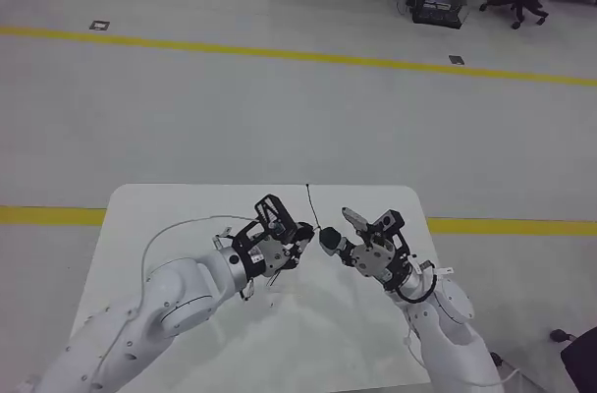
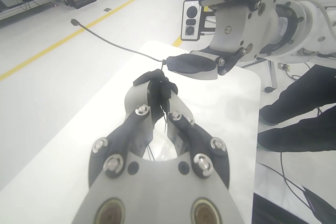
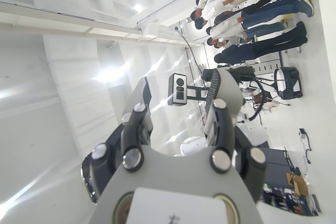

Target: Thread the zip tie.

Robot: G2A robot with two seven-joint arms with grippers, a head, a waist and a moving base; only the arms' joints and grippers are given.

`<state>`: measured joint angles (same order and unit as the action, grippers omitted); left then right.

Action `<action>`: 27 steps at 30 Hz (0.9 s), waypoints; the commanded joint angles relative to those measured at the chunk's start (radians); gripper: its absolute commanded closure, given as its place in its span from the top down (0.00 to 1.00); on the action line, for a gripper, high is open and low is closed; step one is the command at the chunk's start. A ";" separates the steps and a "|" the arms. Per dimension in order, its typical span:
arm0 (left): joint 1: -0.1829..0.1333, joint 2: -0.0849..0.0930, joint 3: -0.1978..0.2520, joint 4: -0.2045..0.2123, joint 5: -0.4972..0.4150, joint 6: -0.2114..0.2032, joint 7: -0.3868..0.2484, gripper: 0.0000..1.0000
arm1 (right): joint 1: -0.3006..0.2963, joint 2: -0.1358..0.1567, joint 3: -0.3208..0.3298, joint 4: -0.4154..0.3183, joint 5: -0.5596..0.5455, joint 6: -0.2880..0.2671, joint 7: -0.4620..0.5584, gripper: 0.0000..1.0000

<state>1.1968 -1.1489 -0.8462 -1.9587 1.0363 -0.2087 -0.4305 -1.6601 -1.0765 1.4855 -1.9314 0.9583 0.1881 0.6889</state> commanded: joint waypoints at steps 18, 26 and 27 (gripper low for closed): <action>-0.003 -0.006 0.007 0.000 0.003 0.005 -0.003 0.00 | -0.009 -0.003 -0.010 -0.006 -0.008 0.016 0.009 0.20; 0.002 -0.007 0.006 -0.004 0.007 0.009 -0.004 0.00 | -0.015 -0.003 -0.009 -0.010 -0.013 0.024 0.015 0.07; 0.003 -0.007 0.006 -0.005 0.008 0.009 -0.004 0.00 | -0.016 -0.003 -0.009 -0.010 -0.014 0.024 0.016 0.01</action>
<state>1.1991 -1.1560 -0.8398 -1.9630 1.0434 -0.2002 -0.4346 -1.6750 -1.0793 1.4769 -1.9412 0.9451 0.2116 0.7038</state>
